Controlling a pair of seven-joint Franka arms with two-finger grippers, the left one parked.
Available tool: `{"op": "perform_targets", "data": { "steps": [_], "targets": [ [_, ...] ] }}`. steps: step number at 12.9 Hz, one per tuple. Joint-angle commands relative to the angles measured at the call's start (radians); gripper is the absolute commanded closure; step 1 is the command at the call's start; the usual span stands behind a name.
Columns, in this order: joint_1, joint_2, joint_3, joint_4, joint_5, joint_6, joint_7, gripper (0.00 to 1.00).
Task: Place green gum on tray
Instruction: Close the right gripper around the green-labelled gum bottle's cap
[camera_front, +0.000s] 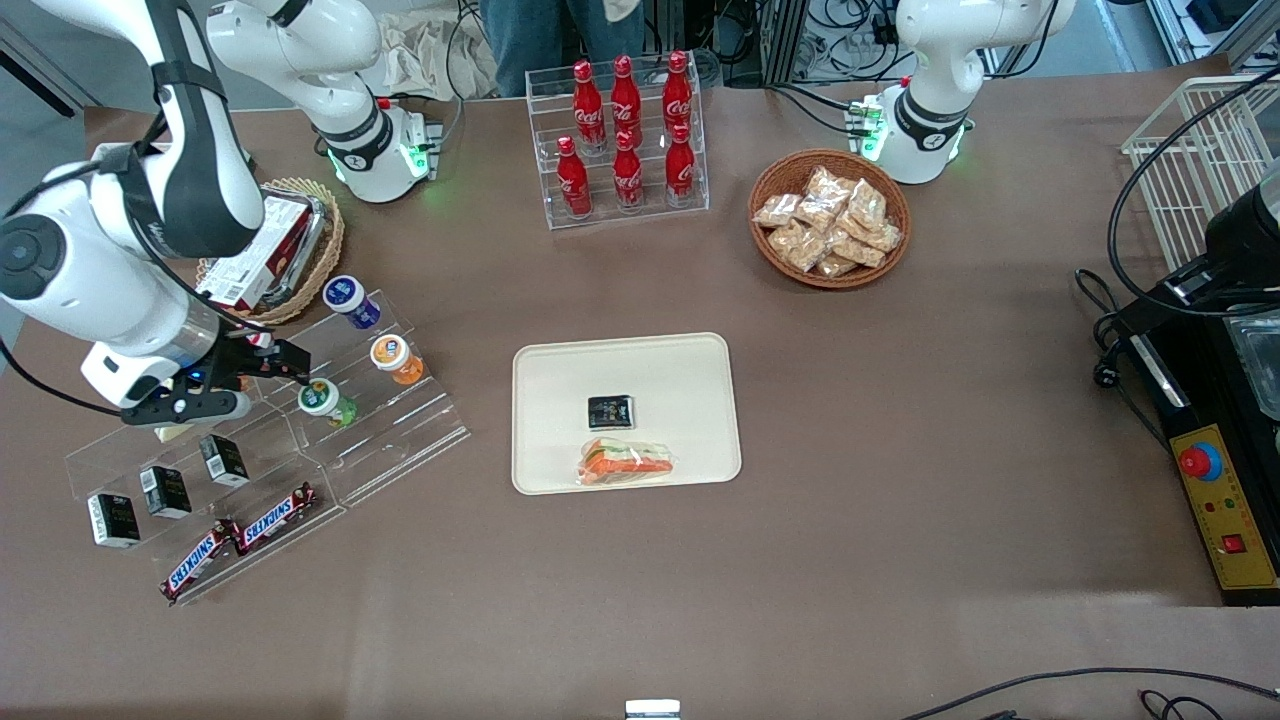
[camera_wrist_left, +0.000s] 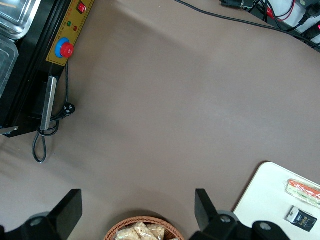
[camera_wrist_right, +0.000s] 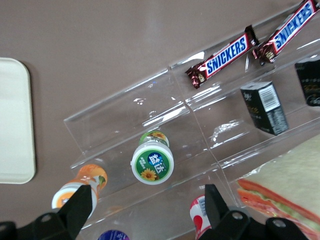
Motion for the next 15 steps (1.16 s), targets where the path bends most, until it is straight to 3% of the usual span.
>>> {"op": "perform_targets", "data": {
  "steps": [1,15],
  "targets": [
    [-0.005,-0.005,0.001,-0.094,-0.001,0.117,0.000,0.00],
    [0.003,0.127,-0.001,-0.110,-0.002,0.196,-0.002,0.00]
  ]
}}
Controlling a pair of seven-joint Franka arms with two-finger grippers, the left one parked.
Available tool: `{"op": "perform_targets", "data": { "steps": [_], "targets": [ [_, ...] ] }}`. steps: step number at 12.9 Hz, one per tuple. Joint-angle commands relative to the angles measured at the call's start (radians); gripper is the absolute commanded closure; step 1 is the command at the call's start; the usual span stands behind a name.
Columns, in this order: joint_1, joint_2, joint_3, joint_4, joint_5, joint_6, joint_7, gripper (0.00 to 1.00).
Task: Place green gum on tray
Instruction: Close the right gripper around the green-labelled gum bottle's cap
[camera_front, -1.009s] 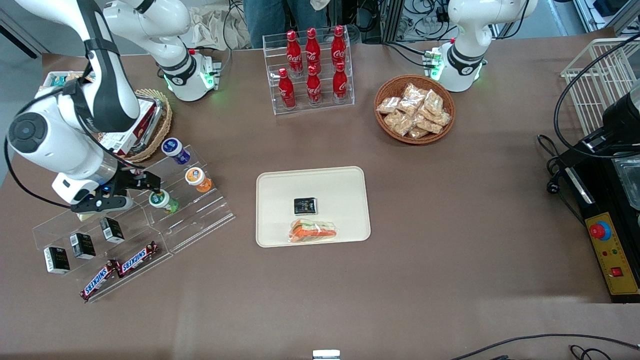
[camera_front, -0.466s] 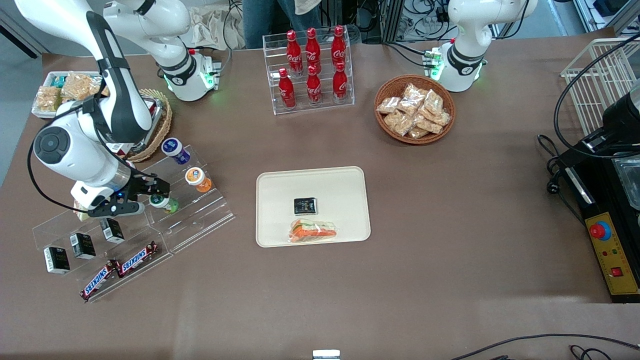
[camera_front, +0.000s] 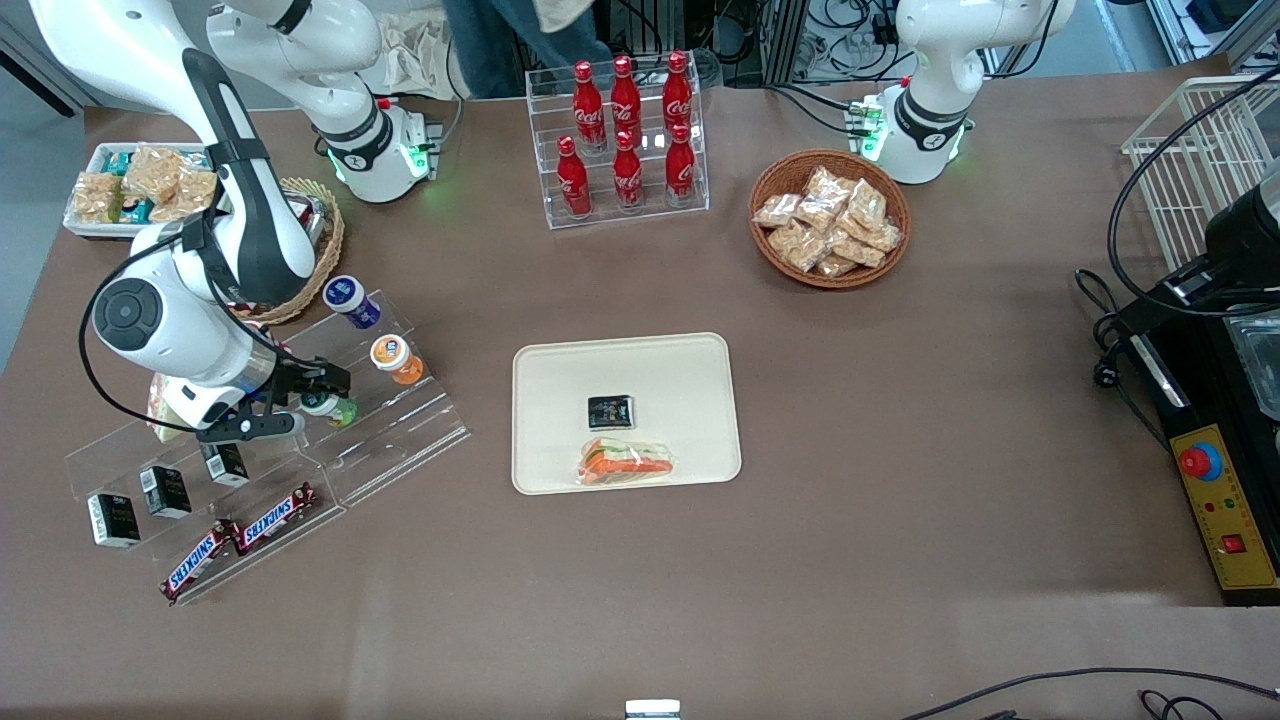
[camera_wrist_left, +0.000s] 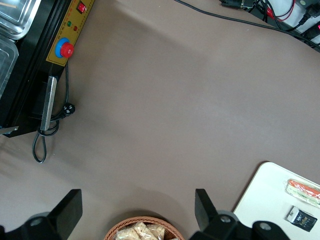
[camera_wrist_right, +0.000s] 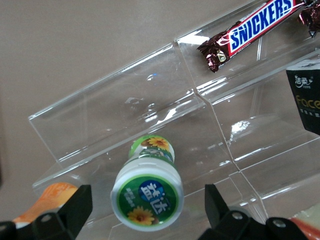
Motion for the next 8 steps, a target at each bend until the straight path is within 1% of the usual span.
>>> {"op": "perform_targets", "data": {
  "steps": [1,3,4,5,6,7,8],
  "targets": [
    [0.004,0.012,0.000,-0.004,-0.002,0.026,-0.001,0.00],
    [0.018,0.021,-0.001,-0.005,-0.002,0.030,-0.001,0.00],
    [0.018,0.024,0.000,-0.004,-0.002,0.030,-0.001,0.03],
    [0.018,0.023,-0.001,-0.004,-0.002,0.028,-0.001,0.19],
    [0.018,0.023,0.000,-0.005,-0.002,0.027,-0.001,0.32],
    [0.018,0.023,0.000,-0.004,-0.002,0.025,-0.003,0.42],
    [0.018,0.023,-0.001,-0.004,-0.002,0.025,-0.003,0.48]
  ]
}}
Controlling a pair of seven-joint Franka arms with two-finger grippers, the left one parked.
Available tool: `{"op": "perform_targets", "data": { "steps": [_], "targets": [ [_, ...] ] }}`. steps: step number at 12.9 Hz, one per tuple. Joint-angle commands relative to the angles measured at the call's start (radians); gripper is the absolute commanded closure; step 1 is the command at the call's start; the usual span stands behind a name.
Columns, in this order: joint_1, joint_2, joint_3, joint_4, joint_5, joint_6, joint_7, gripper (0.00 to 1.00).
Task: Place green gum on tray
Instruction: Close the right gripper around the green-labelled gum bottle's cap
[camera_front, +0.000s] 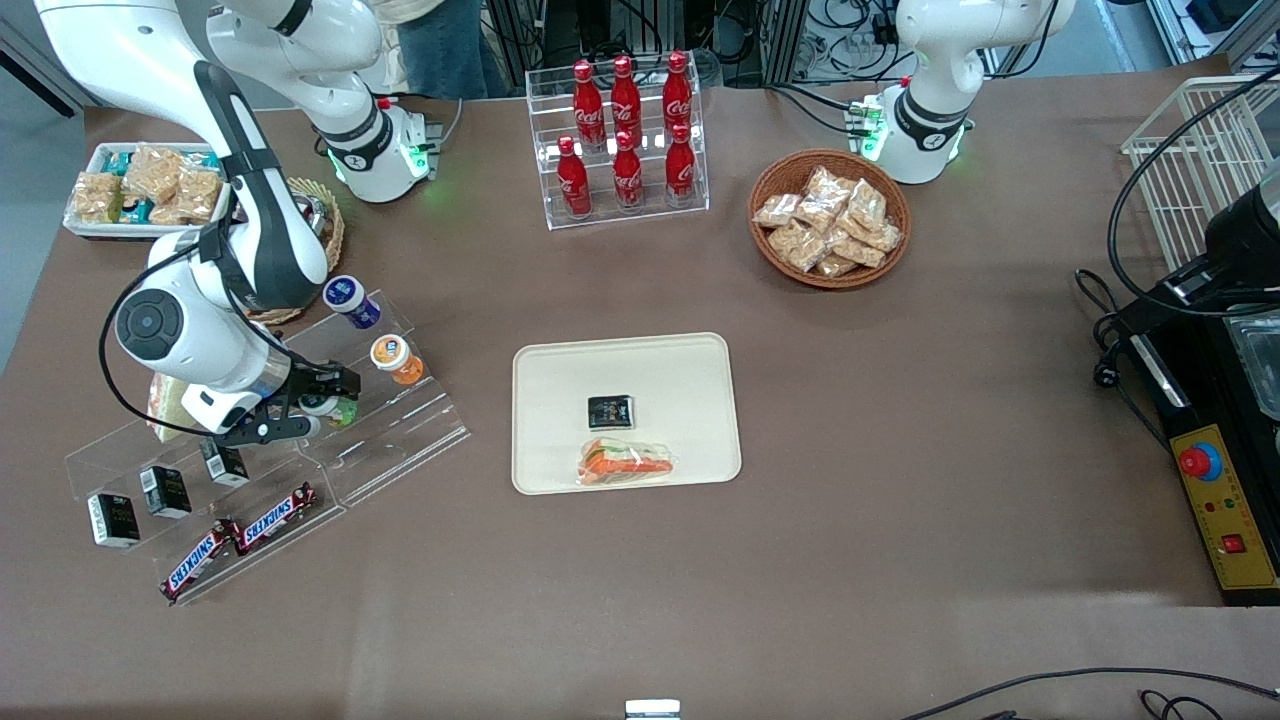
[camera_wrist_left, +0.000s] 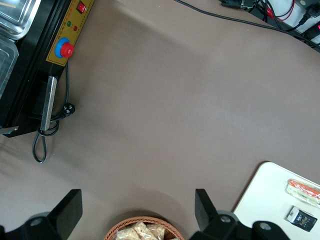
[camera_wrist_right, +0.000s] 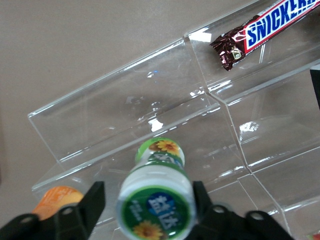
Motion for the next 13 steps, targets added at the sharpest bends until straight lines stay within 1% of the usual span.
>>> {"op": "perform_targets", "data": {
  "steps": [1,3,4,10,12,13],
  "targets": [
    [0.001,-0.002,-0.001,-0.004,-0.002,0.014,-0.011,0.51],
    [0.000,-0.002,-0.002,-0.004,-0.002,0.014,-0.037,0.55],
    [0.000,-0.003,-0.002,-0.004,-0.002,0.012,-0.041,0.60],
    [0.000,-0.020,-0.002,0.025,-0.002,0.000,-0.041,0.60],
    [0.001,-0.034,-0.002,0.074,-0.002,-0.061,-0.041,0.61],
    [0.001,-0.035,-0.001,0.121,-0.002,-0.124,-0.041,0.61]
  ]
}}
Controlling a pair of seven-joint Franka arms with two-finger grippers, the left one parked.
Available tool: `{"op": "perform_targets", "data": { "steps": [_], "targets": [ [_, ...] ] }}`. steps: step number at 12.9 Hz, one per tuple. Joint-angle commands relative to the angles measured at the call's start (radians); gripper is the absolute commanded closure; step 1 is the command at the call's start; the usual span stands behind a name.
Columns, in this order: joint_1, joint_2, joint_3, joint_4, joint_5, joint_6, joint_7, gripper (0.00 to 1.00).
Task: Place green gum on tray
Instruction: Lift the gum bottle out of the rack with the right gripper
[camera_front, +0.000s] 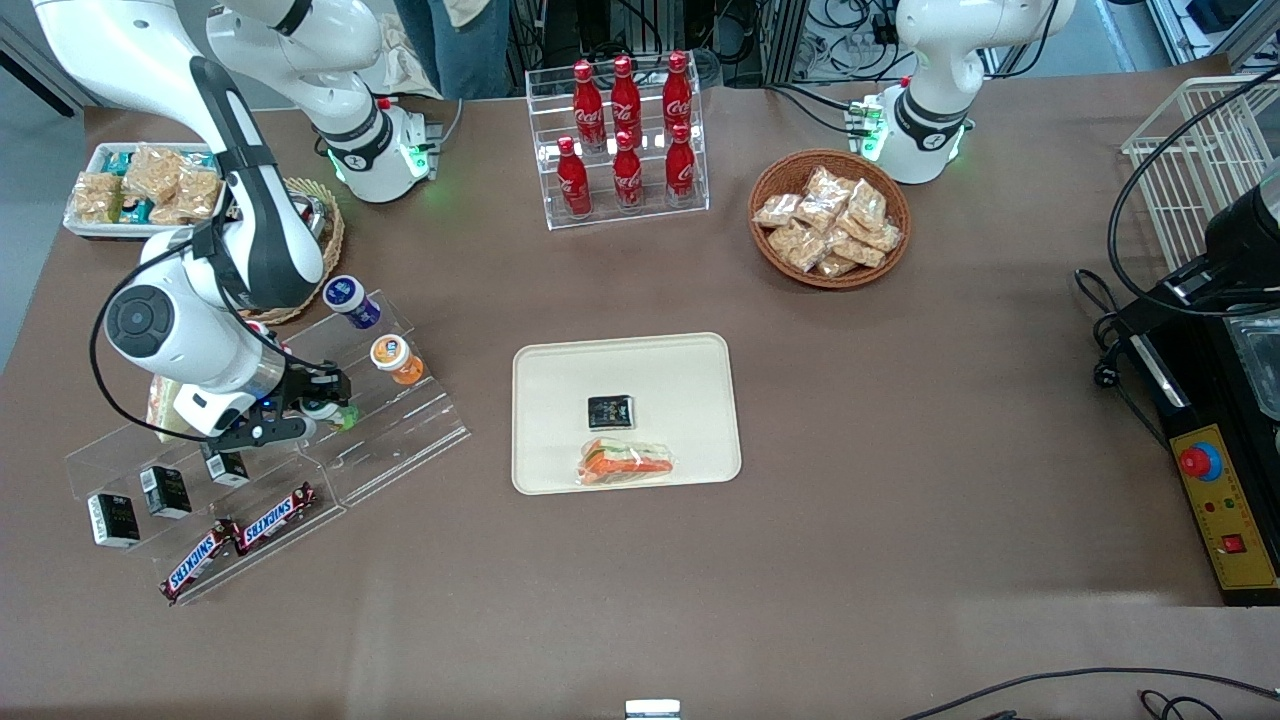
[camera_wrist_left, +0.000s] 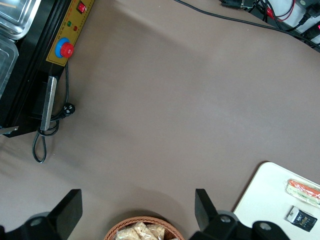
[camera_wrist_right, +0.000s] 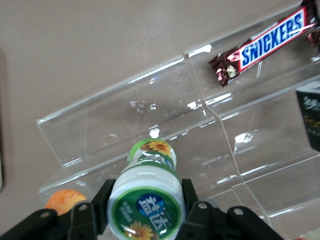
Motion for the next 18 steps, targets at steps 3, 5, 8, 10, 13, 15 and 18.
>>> {"op": "perform_targets", "data": {
  "steps": [3,5,8,10,13,15,18],
  "targets": [
    [0.003,-0.029,0.000,0.194,0.001,-0.256,-0.011,0.60],
    [0.018,-0.033,0.000,0.256,0.005,-0.332,0.000,0.60],
    [0.065,-0.038,0.001,0.271,0.013,-0.349,0.079,0.59],
    [0.095,-0.038,0.039,0.271,0.015,-0.349,0.187,0.59],
    [0.110,-0.027,0.153,0.271,0.035,-0.335,0.412,0.59],
    [0.171,0.005,0.188,0.271,0.038,-0.311,0.581,0.59],
    [0.224,0.088,0.226,0.271,0.036,-0.228,0.727,0.58]
  ]
}}
